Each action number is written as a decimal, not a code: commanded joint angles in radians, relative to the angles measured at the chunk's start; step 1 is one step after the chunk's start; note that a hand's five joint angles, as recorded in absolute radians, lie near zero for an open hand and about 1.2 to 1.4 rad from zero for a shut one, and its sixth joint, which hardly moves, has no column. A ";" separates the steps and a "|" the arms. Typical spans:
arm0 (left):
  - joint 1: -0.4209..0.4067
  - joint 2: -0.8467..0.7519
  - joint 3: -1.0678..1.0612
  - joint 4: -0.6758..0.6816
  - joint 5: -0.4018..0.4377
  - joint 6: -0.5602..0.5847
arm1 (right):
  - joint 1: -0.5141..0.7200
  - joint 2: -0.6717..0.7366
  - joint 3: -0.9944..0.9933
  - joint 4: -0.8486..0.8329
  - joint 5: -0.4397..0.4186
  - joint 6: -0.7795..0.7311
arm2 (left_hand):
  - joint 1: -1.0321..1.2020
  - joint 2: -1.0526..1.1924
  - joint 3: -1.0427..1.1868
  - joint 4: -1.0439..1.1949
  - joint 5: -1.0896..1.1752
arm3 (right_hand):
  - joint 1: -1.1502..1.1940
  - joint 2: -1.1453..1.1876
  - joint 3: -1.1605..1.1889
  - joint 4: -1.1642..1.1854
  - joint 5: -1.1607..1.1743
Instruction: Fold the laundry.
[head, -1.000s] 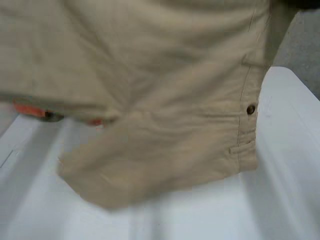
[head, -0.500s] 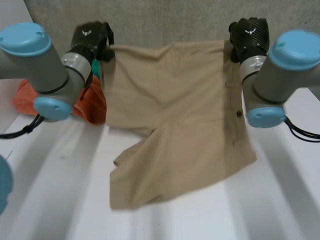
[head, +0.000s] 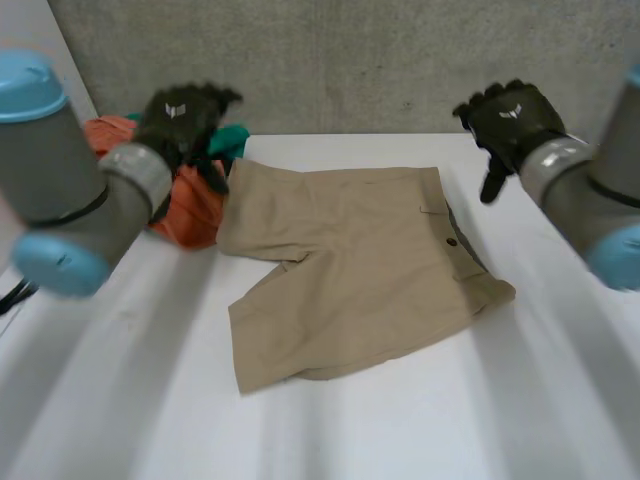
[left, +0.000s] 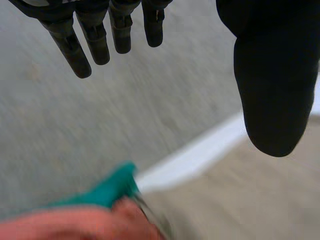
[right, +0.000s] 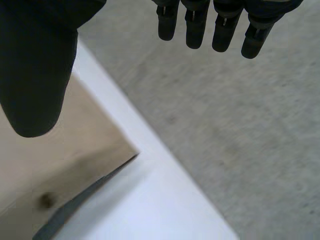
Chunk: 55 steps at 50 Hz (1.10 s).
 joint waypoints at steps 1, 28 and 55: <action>-0.055 0.274 -0.448 -0.136 0.065 0.105 | -0.110 -0.199 0.326 0.058 -0.215 -0.025 | 0.013 -0.007 -0.011 -0.003 -0.025 | 0.104 0.123 0.123 0.122 0.107; -0.122 0.117 -0.691 0.153 -0.015 0.070 | -0.184 0.091 0.561 -0.410 -0.321 -0.189 | 0.547 0.527 0.523 0.531 0.509 | 0.875 0.894 0.894 0.893 0.878; -0.075 0.432 -0.716 -0.268 0.134 0.136 | -0.262 -0.317 0.678 0.236 -0.196 -0.378 | 1.211 1.191 1.187 1.195 1.173 | 1.171 1.189 1.190 1.189 1.174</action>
